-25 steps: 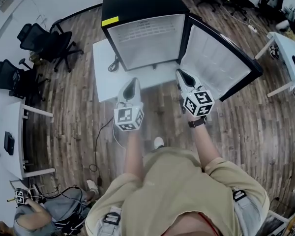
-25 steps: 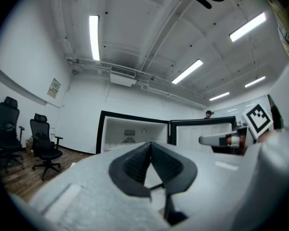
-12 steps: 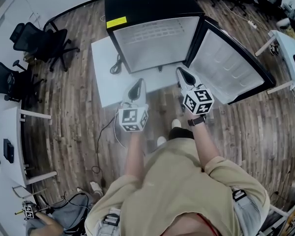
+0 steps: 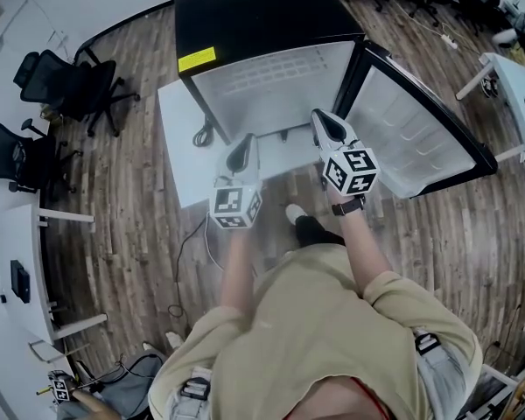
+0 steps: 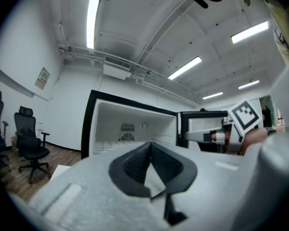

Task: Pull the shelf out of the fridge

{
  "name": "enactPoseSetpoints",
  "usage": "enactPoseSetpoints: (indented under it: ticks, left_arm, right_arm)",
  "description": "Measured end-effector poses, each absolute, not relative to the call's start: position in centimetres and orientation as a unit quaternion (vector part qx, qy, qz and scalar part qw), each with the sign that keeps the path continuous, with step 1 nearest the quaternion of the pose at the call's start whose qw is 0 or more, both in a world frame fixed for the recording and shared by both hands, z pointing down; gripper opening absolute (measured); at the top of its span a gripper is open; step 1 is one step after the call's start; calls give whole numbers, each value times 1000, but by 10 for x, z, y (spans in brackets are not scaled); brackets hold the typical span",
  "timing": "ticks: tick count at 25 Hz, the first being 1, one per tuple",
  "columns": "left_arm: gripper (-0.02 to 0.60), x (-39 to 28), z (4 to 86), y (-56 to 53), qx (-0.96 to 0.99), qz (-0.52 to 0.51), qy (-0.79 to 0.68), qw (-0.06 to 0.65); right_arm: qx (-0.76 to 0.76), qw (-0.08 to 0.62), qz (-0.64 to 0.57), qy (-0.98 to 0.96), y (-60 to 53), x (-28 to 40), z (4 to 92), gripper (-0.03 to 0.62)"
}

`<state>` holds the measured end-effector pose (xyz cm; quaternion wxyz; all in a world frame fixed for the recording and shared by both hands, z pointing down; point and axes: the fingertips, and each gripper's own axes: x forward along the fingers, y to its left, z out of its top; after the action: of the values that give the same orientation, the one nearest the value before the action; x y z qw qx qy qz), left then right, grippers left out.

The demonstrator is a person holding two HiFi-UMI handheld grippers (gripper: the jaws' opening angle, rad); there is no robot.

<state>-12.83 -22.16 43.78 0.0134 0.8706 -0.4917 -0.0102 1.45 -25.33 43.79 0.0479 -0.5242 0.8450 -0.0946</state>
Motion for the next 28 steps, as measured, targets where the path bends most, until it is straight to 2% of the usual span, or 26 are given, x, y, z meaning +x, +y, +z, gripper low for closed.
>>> enactPoseSetpoints:
  ticks: [12, 18, 28]
  left_arm:
    - [3, -95, 430, -274, 884, -1, -467, 0]
    - [3, -103, 434, -293, 878, 1, -479, 4]
    - [3, -107, 442, -317, 872, 10, -490, 6]
  right_arm:
    - [-521, 47, -109, 845, -301, 18, 447, 6]
    - [-504, 44, -123, 854, -322, 4, 456, 8]
    - [-482, 100, -203, 846, -350, -4, 478, 60]
